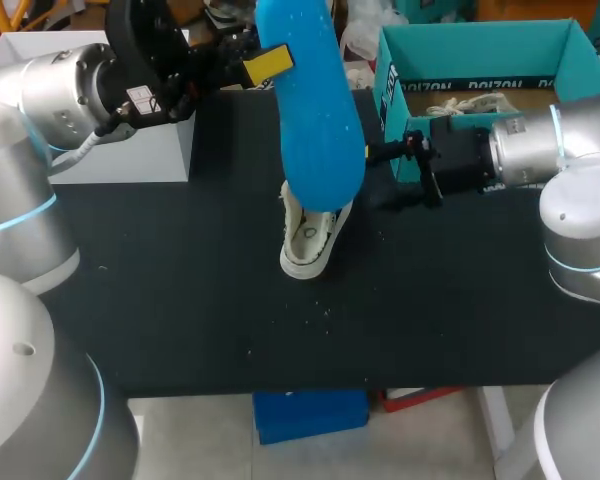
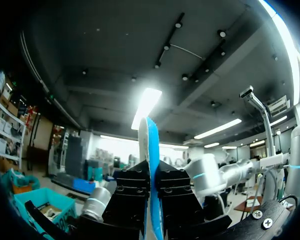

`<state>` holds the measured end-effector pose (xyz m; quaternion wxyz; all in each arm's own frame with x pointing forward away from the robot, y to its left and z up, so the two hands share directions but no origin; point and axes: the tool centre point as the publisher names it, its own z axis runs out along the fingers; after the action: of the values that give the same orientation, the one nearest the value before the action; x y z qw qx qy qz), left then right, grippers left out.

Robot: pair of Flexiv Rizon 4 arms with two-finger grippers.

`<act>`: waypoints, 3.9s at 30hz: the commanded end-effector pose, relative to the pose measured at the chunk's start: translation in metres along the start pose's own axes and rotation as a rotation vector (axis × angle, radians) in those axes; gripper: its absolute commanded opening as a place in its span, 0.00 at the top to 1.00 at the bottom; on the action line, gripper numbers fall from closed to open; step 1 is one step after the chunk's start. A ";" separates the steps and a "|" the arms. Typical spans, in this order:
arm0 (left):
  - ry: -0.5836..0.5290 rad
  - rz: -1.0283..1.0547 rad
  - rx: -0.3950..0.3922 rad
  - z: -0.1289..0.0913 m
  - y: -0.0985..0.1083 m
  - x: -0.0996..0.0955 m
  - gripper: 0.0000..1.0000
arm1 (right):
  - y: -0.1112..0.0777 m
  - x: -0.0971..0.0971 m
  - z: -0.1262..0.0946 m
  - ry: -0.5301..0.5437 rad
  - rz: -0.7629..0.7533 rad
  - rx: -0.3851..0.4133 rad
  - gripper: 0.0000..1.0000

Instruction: Take the shoe out of the shoebox, open the shoe tongue, remove and reinsert the insole, then place the shoe into the shoebox

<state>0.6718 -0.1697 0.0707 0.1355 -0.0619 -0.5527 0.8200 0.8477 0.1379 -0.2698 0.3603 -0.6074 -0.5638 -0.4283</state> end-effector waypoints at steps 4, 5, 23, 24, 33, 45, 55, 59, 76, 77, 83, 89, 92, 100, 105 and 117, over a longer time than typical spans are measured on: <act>0.070 0.344 -0.209 0.003 0.033 0.016 1.00 | 0.000 0.000 0.001 -0.001 0.000 -0.003 0.00; 0.078 0.333 -0.234 0.002 0.042 0.018 1.00 | 0.000 0.000 0.001 -0.001 0.000 -0.003 0.00; 0.078 0.333 -0.234 0.002 0.042 0.018 1.00 | 0.000 0.000 0.001 -0.001 0.000 -0.003 0.00; 0.078 0.333 -0.234 0.002 0.042 0.018 1.00 | 0.000 0.000 0.001 -0.001 0.000 -0.003 0.00; 0.088 0.790 -0.406 -0.018 0.099 0.086 1.00 | 0.000 0.000 0.001 -0.001 0.000 -0.003 0.00; 0.065 0.747 -0.426 -0.027 0.123 0.088 1.00 | 0.000 0.000 0.001 -0.001 0.000 -0.003 0.00; 0.143 0.907 -0.452 -0.031 0.142 0.111 1.00 | 0.000 0.000 0.001 -0.001 0.000 -0.003 0.00; 0.170 1.016 -0.460 -0.048 0.166 0.118 1.00 | 0.000 0.000 0.001 -0.001 0.000 -0.003 0.00; 0.256 1.078 -0.506 -0.076 0.211 0.108 1.00 | 0.000 0.000 0.001 -0.001 0.000 -0.003 0.00; 0.256 1.078 -0.506 -0.076 0.211 0.108 1.00 | 0.000 0.000 0.001 -0.001 0.000 -0.003 0.00; 0.256 1.078 -0.506 -0.076 0.211 0.108 1.00 | 0.000 0.000 0.001 -0.001 0.000 -0.003 0.00; 0.392 1.279 -0.553 -0.072 0.231 0.120 1.00 | 0.000 0.000 0.001 -0.001 0.000 -0.003 0.00; 0.408 1.329 -0.570 -0.082 0.244 0.116 1.00 | 0.000 0.000 0.001 -0.001 0.000 -0.003 0.00; 0.429 1.454 -0.545 -0.110 0.263 0.096 1.00 | 0.000 0.000 0.001 -0.001 0.000 -0.003 0.00; 0.443 1.454 -0.577 -0.117 0.270 0.080 1.00 | 0.000 0.000 0.001 -0.001 0.000 -0.003 0.00; 0.443 1.454 -0.577 -0.117 0.270 0.080 1.00 | 0.000 0.000 0.001 -0.001 0.000 -0.003 0.00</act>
<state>0.5826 -0.1365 -0.2183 -0.3449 -0.5982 -0.5241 0.4984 0.8476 0.1375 -0.2695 0.3603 -0.6077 -0.5639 -0.4277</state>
